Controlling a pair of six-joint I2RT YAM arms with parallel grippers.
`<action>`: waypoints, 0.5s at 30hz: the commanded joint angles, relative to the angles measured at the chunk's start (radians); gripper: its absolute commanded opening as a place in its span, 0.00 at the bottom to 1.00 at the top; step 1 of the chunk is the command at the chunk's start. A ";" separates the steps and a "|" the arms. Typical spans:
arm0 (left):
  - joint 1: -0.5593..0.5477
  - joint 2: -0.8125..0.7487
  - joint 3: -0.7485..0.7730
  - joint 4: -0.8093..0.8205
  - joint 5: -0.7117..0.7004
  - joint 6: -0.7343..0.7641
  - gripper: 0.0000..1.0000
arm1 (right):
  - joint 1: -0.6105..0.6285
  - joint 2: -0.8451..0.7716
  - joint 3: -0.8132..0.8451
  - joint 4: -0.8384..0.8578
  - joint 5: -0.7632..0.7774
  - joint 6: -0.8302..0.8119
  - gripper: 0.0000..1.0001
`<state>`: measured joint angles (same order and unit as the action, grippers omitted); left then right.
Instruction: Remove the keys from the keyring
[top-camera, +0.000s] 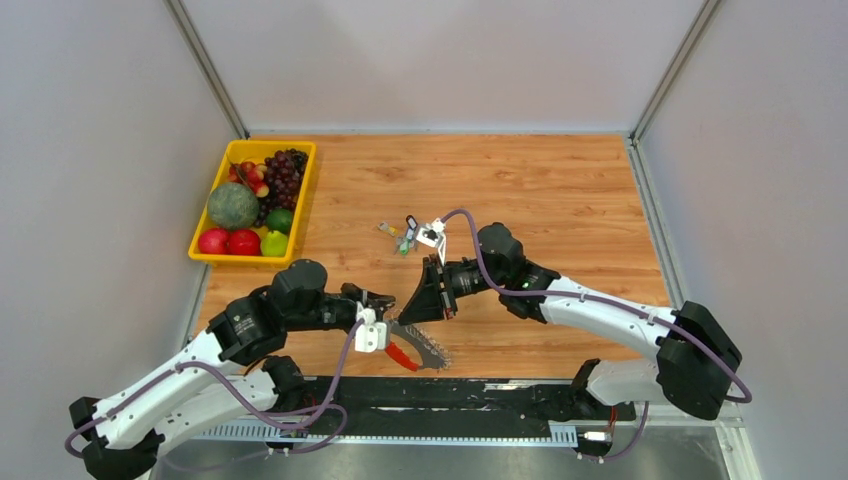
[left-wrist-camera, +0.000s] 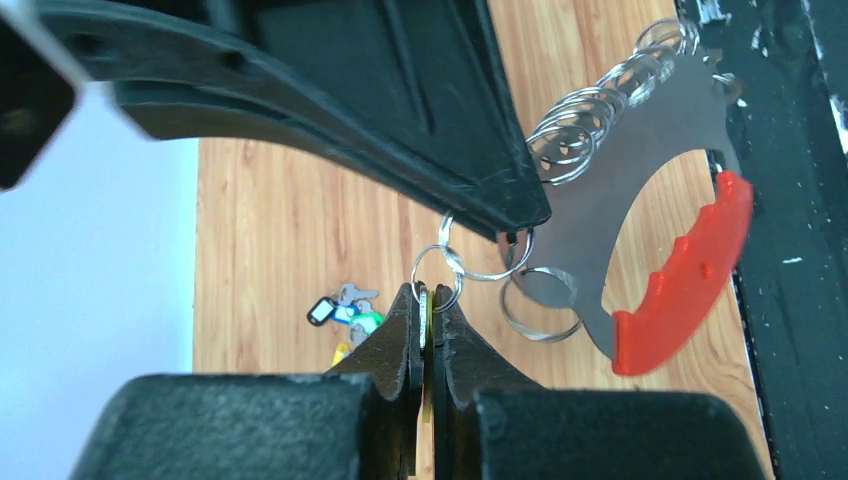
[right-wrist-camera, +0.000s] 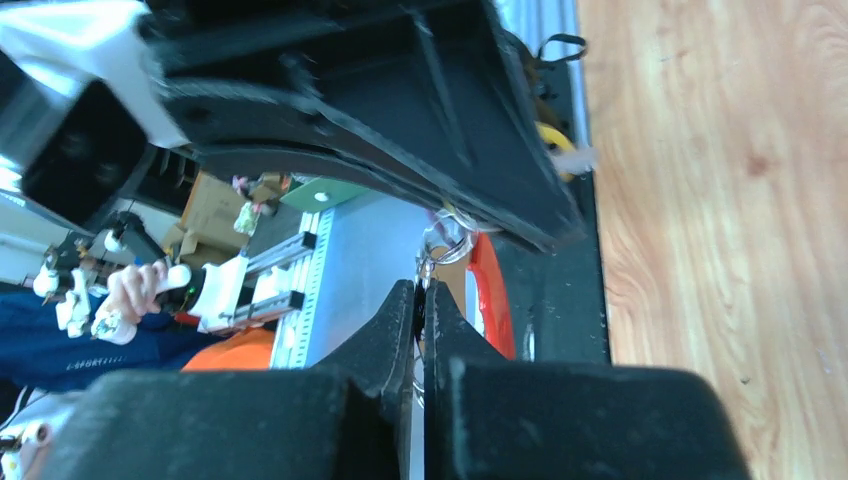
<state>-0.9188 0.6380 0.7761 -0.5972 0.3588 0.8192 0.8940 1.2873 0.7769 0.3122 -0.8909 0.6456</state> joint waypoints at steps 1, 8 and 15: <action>0.013 0.015 -0.019 0.064 -0.134 0.078 0.00 | 0.053 -0.020 0.065 0.090 -0.206 0.075 0.00; 0.012 0.025 -0.036 0.078 -0.130 0.069 0.00 | 0.043 -0.028 0.068 0.167 -0.177 0.141 0.00; 0.012 -0.007 -0.058 0.093 -0.101 0.043 0.00 | -0.037 -0.056 -0.007 0.315 -0.079 0.275 0.00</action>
<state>-0.9218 0.6418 0.7525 -0.5243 0.3275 0.8585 0.8764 1.2888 0.7856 0.4133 -0.9203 0.7860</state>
